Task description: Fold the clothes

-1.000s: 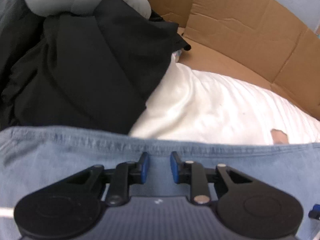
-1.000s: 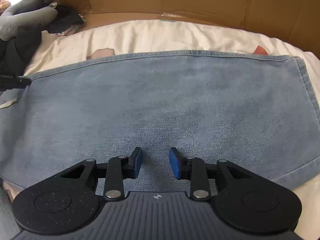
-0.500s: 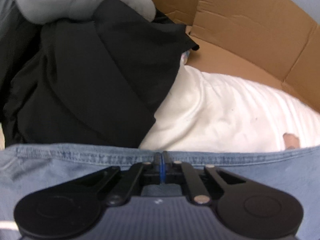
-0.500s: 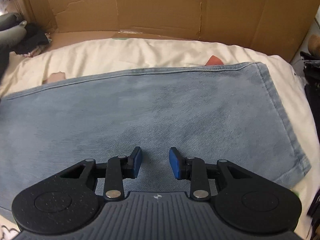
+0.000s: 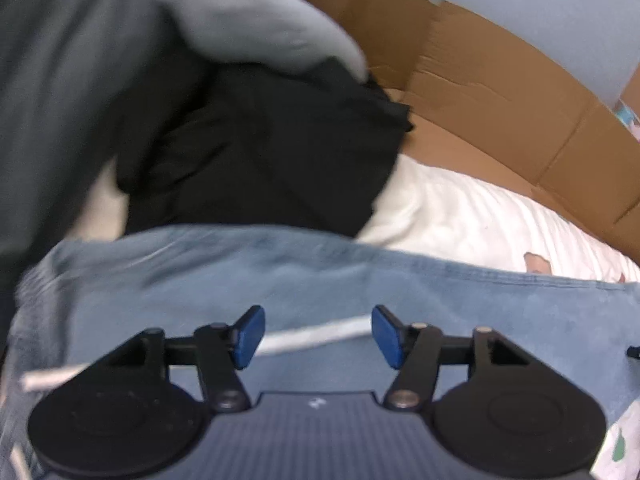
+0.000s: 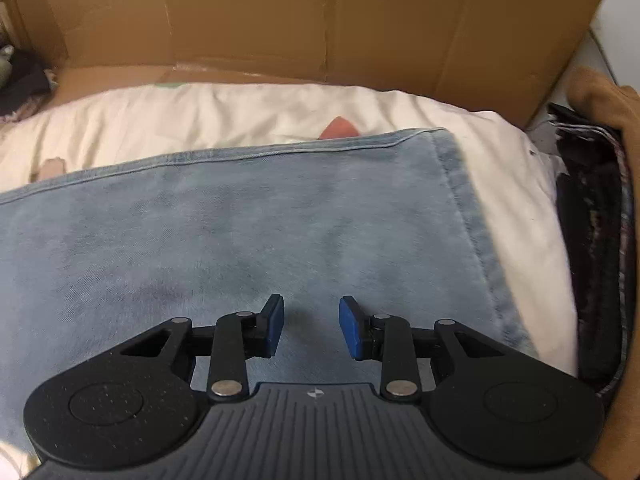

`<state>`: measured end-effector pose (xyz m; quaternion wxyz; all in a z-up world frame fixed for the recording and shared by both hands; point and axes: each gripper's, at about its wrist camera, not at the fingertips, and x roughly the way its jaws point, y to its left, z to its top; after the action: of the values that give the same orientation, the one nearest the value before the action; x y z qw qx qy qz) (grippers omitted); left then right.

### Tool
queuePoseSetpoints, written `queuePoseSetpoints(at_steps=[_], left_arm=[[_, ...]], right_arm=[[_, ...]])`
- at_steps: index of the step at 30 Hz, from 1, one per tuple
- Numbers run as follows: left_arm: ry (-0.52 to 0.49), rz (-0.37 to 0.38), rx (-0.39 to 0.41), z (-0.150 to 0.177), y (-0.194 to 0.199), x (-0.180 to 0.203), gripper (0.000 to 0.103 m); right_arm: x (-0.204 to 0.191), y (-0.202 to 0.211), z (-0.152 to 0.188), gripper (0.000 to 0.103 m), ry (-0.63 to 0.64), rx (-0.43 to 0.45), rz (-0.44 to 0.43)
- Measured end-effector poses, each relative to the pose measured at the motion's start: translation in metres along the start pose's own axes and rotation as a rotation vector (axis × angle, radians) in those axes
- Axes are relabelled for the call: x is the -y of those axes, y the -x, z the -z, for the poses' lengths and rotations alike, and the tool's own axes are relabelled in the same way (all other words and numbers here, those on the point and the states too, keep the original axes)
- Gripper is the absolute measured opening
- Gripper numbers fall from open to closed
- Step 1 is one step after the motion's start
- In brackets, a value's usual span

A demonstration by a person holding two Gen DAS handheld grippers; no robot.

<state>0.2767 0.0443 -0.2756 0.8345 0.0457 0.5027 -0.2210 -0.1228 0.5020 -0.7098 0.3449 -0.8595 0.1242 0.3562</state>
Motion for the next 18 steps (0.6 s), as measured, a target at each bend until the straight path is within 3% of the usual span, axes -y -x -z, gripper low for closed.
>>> queuePoseSetpoints(at_steps=[8,12,18], left_arm=[[0.064,-0.112,-0.018,0.071,0.087,-0.052,0.075],[0.123,-0.165,-0.058,0.102,0.12,-0.067,0.075],[0.186,-0.214,-0.111,0.144,0.15,-0.09,0.074]], right_arm=[[0.017,0.002,0.039,0.04,0.185,-0.007,-0.009],[0.033,0.003,0.047,0.048,0.189,0.022,-0.017],[0.053,0.004,0.047,0.048,0.215,0.016,0.012]])
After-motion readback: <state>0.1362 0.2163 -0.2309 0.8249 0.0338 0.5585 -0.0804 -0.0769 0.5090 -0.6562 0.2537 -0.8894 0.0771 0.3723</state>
